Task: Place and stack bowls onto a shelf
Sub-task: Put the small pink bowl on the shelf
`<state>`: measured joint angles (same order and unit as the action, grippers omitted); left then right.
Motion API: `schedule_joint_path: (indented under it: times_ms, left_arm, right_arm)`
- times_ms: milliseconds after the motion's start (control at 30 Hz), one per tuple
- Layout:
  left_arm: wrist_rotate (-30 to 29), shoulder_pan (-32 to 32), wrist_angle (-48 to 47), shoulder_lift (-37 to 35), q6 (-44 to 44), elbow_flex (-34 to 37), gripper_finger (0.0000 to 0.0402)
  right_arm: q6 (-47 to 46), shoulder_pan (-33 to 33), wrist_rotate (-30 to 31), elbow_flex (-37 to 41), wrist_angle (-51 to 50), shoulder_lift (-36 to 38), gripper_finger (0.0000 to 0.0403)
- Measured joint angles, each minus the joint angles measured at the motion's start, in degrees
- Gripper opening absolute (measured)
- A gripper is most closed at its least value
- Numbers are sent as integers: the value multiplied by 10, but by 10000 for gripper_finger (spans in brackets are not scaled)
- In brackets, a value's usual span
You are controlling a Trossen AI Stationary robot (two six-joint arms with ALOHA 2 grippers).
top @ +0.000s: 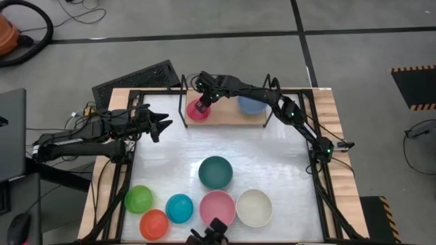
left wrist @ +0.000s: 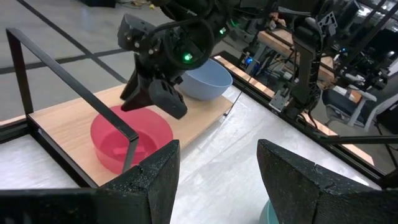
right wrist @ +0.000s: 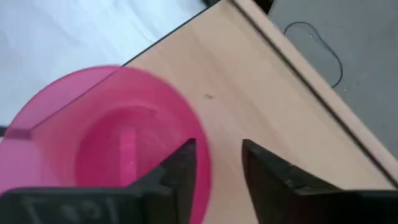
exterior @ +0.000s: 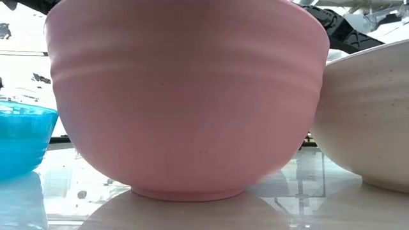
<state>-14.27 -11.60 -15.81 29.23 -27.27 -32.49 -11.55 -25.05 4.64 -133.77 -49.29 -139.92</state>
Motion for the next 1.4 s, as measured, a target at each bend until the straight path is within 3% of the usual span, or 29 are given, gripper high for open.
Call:
schedule_joint_path:
  times_ms: [200, 467, 667, 933, 1167, 1400]
  left_arm:
    - [0, 0, 0, 0, 13, 0, 199]
    - [2, 0, 0, 0, 6, 0, 199]
    - [4, 0, -2, 0, -7, 0, 199]
    - [10, 0, -3, 0, -19, 0, 199]
    - [44, 0, -3, 0, -26, 0, 199]
    - [44, 0, -3, 0, -24, 0, 199]
  right_arm:
    - [-9, -13, 2, -13, -6, 42, 193]
    - [-6, -15, -5, -10, -39, 122, 175]
    - [39, 21, -4, -12, -163, 162, 149]
    - [58, 110, 0, -10, -199, 89, 18]
    - [71, 152, -5, -10, -196, 25, 18]
    - [59, 128, -4, -10, -155, 7, 18]
